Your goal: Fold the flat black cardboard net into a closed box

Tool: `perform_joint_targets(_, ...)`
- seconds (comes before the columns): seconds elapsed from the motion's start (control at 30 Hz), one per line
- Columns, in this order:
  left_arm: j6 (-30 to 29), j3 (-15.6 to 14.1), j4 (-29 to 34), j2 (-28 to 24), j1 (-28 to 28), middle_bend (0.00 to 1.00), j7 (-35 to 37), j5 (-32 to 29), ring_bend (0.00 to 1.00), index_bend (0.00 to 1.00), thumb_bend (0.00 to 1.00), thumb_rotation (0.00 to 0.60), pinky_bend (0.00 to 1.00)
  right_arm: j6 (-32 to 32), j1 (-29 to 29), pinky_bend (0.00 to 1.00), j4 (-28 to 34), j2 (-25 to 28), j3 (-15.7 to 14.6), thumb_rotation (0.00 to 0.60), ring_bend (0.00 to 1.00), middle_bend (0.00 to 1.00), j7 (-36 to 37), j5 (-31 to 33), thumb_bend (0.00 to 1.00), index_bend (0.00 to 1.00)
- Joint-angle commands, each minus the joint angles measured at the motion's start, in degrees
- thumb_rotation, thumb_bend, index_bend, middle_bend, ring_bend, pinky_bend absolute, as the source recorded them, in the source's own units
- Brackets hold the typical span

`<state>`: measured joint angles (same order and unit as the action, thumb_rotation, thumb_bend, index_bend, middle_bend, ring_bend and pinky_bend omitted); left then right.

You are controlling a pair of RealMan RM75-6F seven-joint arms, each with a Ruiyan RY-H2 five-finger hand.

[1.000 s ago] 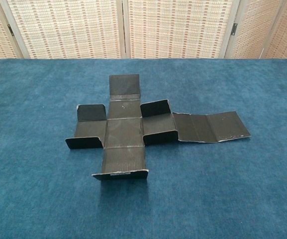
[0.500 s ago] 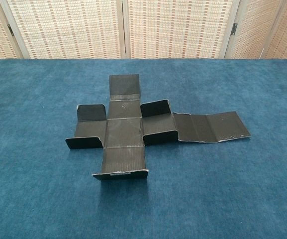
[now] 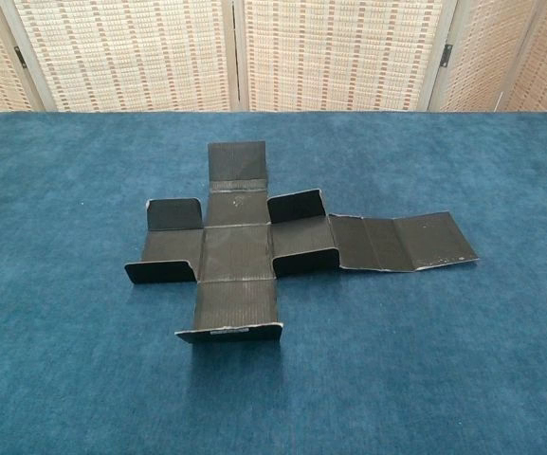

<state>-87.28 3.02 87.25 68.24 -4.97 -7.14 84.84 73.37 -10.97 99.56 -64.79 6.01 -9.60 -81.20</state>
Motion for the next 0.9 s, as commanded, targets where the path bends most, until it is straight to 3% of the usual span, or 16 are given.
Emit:
perform_joint_targets(0.03,0.1,-0.1,-0.3,0.1,0.0,0.00,0.3,0.3,0.00,0.00,0.24,0.600,0.02,-11.4,-7.8,0.92,5.0,-1.1,3.1,0.600,0.70,0.08,-5.8,8.6,0.05,0.00)
perform_joint_targets(0.17,0.3,-0.1,-0.5,0.0,-0.1,0.00,0.5,0.3,0.00,0.00,0.24,0.600,0.02,-18.6,-14.2,0.92,7.2,-2.8,4.8,0.600,0.70,0.01,-13.0,18.9,0.05,0.00)
perform_joint_targets(0.37,1.3,-0.2,-1.2,0.0,-0.4,0.00,1.2,0.0,0.00,0.00,0.24,0.600,0.02,-21.6,-24.2,0.92,6.1,-9.2,6.1,0.600,0.70,0.00,-24.5,37.1,0.05,0.00)
perform_joint_targets(0.5,1.7,-0.3,-1.6,0.1,-0.5,0.00,2.0,0.1,0.00,0.00,0.24,0.600,0.02,-21.9,-30.1,0.92,4.2,-12.6,6.6,0.600,0.70,0.00,-28.5,46.7,0.06,0.00)
perform_joint_targets(0.9,3.6,-0.5,-3.2,0.6,-1.3,0.00,2.9,-0.2,0.00,0.00,0.24,0.600,0.02,-19.9,-42.7,0.92,-6.0,-22.3,6.1,0.600,0.70,0.01,-35.4,64.9,0.08,0.00)
